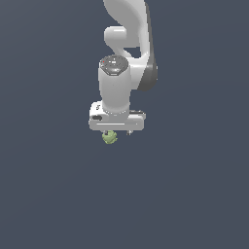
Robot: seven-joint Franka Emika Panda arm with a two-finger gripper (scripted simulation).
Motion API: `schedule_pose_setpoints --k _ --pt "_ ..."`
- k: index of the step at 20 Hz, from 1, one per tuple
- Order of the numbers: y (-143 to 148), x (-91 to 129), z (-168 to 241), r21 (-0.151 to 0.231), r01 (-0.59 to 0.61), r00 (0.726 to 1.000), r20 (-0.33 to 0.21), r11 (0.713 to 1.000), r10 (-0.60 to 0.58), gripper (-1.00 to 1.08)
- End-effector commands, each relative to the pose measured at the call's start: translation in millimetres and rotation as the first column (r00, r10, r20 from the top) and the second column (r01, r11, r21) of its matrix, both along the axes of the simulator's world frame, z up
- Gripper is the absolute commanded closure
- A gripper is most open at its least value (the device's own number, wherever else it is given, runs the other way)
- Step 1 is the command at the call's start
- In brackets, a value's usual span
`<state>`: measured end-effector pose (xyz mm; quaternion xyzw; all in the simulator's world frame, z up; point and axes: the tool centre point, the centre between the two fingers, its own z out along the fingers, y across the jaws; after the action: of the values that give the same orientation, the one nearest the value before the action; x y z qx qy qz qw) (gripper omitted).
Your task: Pick up the object and move it to a goal position.
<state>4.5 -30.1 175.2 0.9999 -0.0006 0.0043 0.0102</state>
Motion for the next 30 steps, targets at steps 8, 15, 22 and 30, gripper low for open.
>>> schedule_pose_setpoints --k 8,15,22,30 --pt "-13.0 -13.1 -19.4 0.002 -0.152 0.988 -0.006 0.988 0.152 -0.92" --pt "-25.3 -28.2 -39.0 0.005 -0.311 0.950 -0.010 0.950 0.311 -0.92" --pt "-36.3 -44.7 -57.6 0.011 -0.463 0.886 -0.012 0.886 0.463 -0.92" --pt "-45.6 -62.0 -75.0 0.017 -0.601 0.799 -0.011 0.799 0.601 -0.92"
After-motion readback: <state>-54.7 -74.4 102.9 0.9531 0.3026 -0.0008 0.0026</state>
